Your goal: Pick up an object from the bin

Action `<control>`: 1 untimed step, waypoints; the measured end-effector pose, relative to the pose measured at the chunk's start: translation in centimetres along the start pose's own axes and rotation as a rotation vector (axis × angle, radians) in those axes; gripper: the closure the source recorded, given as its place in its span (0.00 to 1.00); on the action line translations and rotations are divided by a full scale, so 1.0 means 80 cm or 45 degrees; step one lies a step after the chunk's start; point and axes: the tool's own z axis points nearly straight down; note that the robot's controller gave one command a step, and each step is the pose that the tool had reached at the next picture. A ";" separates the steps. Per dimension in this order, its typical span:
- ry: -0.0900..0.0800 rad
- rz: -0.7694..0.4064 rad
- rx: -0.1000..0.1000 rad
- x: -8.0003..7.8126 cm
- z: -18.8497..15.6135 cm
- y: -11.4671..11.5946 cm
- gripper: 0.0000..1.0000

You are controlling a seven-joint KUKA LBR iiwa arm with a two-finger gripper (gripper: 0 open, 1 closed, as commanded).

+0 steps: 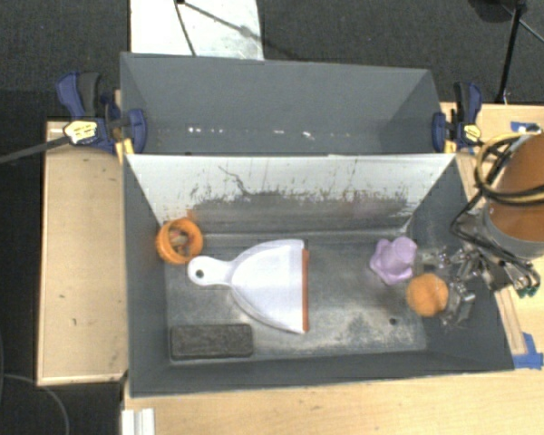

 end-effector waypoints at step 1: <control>-0.003 -0.054 0.002 -0.011 -0.085 0.003 1.00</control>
Offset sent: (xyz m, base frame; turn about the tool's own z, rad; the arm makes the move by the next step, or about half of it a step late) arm 0.0125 -0.0039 0.1068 -0.1395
